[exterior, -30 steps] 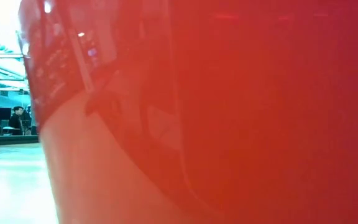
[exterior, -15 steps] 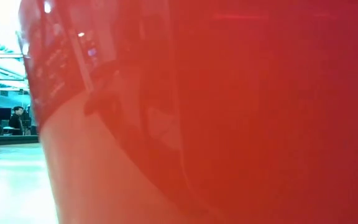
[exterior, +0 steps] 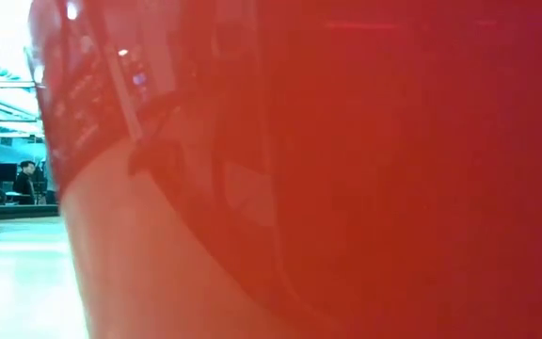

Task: Pick & Place Mini bowls
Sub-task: Stack the red bowl on the red bowl on the shelf

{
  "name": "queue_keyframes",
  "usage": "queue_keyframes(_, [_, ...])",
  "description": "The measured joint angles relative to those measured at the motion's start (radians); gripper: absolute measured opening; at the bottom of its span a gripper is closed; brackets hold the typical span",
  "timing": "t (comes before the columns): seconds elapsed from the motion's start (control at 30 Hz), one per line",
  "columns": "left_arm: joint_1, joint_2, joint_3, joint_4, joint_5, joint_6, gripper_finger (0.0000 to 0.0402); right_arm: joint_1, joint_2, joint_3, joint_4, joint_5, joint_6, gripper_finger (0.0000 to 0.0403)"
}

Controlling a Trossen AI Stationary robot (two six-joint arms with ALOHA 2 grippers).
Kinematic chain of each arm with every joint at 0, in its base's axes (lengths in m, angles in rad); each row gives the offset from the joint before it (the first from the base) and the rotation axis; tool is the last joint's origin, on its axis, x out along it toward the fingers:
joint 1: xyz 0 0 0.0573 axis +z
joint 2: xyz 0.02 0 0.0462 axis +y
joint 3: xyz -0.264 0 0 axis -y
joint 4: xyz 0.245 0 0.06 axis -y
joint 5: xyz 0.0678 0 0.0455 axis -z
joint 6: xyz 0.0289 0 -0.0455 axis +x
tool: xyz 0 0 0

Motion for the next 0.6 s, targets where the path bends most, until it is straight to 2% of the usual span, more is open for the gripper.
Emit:
queue_keyframes(0.13, [-0.005,0.020,0.000,0.002,-0.010,-0.004,0.0230,0.001,0.000,-0.003,-0.001,-0.001,-0.001,0.0169])
queue_keyframes(0.37, [-0.012,0.059,-0.001,-0.004,0.030,0.002,0.0222,0.001,0.000,-0.003,0.000,-0.001,-0.001,0.0169])
queue_keyframes(0.47, [-0.008,0.059,-0.001,-0.006,0.018,0.023,0.0186,0.001,0.000,-0.003,0.000,-0.001,-0.001,0.0169])
queue_keyframes(0.6, [0.002,0.059,-0.001,-0.006,0.016,0.084,0.0102,0.001,0.000,-0.003,-0.001,0.000,-0.001,0.0169])
